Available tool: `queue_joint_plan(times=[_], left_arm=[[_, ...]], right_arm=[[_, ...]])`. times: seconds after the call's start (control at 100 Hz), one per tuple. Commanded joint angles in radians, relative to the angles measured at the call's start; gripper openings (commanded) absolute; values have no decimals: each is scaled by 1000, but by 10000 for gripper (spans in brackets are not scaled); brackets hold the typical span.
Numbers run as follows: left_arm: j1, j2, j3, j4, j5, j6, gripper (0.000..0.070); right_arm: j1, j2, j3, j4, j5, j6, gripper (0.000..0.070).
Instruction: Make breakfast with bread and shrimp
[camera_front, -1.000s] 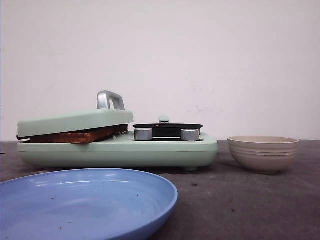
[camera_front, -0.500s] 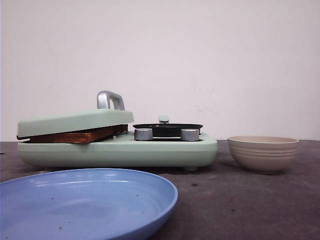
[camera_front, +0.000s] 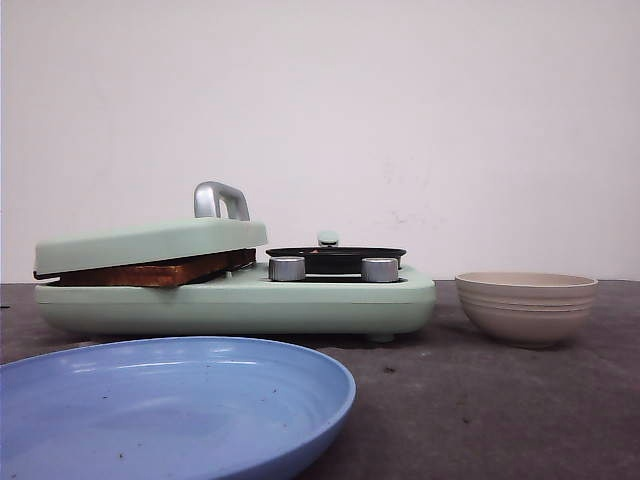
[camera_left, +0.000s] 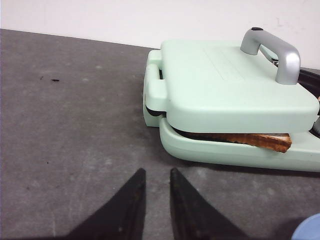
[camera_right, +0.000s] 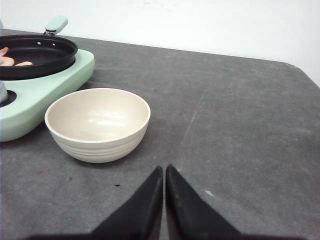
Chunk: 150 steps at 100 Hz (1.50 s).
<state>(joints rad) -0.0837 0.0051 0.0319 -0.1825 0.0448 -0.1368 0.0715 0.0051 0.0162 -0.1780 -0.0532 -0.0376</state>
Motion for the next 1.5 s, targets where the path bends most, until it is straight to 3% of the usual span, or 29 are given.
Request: queue_joint_plan(times=[0.0,1.49], left_arm=[[-2,-1,-17,-5,4,13,26],[-2,-1,-17,-5,4,13,26]], right_arm=[[0,-2,-5,-3,-14,0,1],[6,-2,-5,21,-26,-3,1]])
